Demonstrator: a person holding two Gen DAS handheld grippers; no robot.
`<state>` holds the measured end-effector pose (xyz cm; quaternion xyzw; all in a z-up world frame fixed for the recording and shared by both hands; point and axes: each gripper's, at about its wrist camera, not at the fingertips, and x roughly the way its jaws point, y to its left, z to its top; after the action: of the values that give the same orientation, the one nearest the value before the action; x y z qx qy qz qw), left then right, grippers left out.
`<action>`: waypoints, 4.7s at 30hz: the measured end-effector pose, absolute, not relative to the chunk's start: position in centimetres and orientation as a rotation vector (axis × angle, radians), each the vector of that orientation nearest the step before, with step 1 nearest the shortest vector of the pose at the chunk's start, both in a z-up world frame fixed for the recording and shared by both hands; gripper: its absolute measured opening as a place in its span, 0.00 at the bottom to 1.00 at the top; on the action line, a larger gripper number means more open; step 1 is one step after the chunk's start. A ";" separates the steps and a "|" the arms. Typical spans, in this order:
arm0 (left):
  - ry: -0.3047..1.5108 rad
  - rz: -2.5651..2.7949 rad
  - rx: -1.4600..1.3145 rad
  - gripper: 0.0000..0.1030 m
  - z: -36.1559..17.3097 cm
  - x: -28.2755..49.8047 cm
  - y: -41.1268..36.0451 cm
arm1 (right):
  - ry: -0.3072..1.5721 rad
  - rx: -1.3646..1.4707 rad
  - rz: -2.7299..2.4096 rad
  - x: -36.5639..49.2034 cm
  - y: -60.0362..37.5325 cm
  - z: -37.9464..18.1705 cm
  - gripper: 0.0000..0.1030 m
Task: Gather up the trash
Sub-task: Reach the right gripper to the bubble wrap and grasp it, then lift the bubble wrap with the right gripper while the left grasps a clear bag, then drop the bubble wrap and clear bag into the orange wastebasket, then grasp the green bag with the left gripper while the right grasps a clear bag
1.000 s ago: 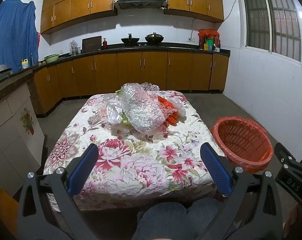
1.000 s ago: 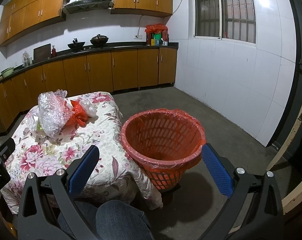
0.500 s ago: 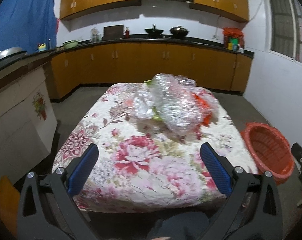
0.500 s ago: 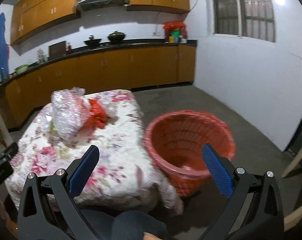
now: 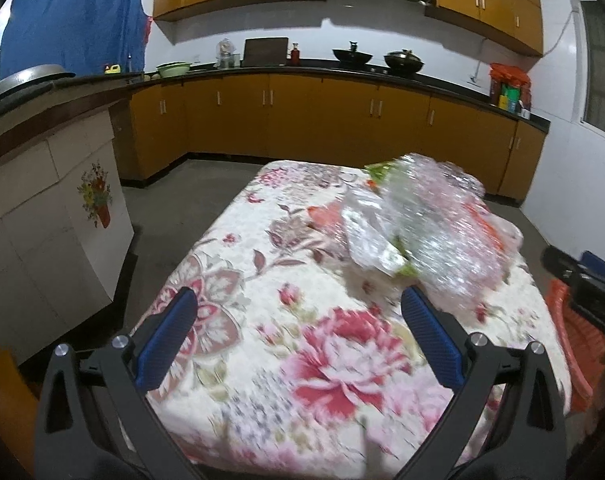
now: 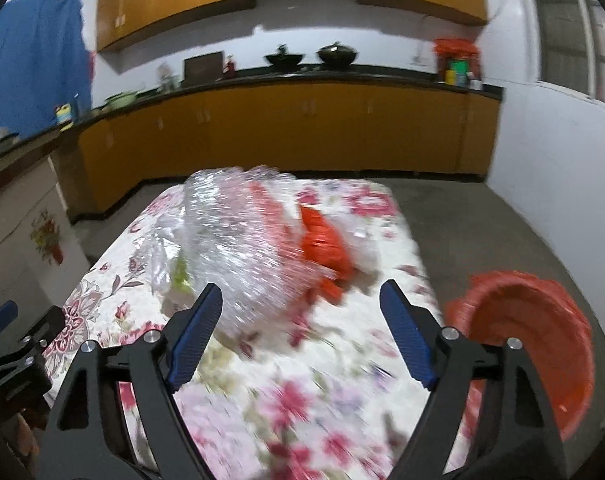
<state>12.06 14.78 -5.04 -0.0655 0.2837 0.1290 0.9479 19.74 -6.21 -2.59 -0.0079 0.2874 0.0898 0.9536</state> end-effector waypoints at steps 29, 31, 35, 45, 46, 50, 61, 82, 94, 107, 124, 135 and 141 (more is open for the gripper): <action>0.646 0.186 -0.160 0.79 -8.1 20.0 15.3 | 0.642 0.013 0.268 24.0 -6.7 -5.2 0.06; 0.650 0.175 -0.156 0.79 -8.2 20.8 14.8 | 0.620 0.012 0.252 23.5 -7.1 -4.9 0.06; 0.653 0.156 -0.139 0.79 -8.4 22.7 13.7 | 0.603 0.026 0.222 22.9 -8.4 -4.5 0.06; 0.788 0.122 -0.154 0.51 -12.2 27.0 12.9 | 0.633 0.054 0.177 22.6 -11.7 -5.7 0.06; 0.794 0.114 -0.155 0.40 -12.5 27.1 12.9 | 0.636 0.056 0.174 22.5 -11.7 -5.8 0.06; 0.789 0.085 -0.145 0.18 -12.9 26.9 12.8 | 0.639 0.068 0.165 22.5 -12.2 -5.8 0.06; 0.689 0.028 -0.129 0.13 -9.4 22.7 12.8 | 0.593 0.096 0.149 20.6 -13.8 -4.8 0.06; 0.600 -0.378 -0.061 0.13 -3.2 18.7 -3.3 | 0.534 0.201 -0.175 14.1 -26.8 -3.0 0.06; 0.633 -0.578 0.002 0.13 -3.8 19.1 -13.2 | 0.532 0.268 -0.307 11.7 -32.9 -3.7 0.06; 0.710 -0.677 0.036 0.14 -6.7 20.2 -19.1 | 0.562 0.331 -0.361 11.3 -36.5 -5.1 0.06; 0.790 -0.664 0.035 0.37 -9.4 21.5 -20.7 | 0.569 0.363 -0.342 11.7 -37.6 -5.5 0.31; 0.701 -0.421 0.030 0.65 -7.9 21.3 -14.4 | 0.562 0.309 -0.299 12.5 -35.3 -4.6 0.39; 0.677 -0.291 0.032 0.68 -7.3 21.6 -9.4 | 0.576 0.268 -0.219 14.2 -32.1 -4.3 0.39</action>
<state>21.60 -9.39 -7.30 0.0155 0.3307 -0.1424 0.9328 14.16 -32.15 -4.33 0.1313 0.2828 -0.1075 0.9441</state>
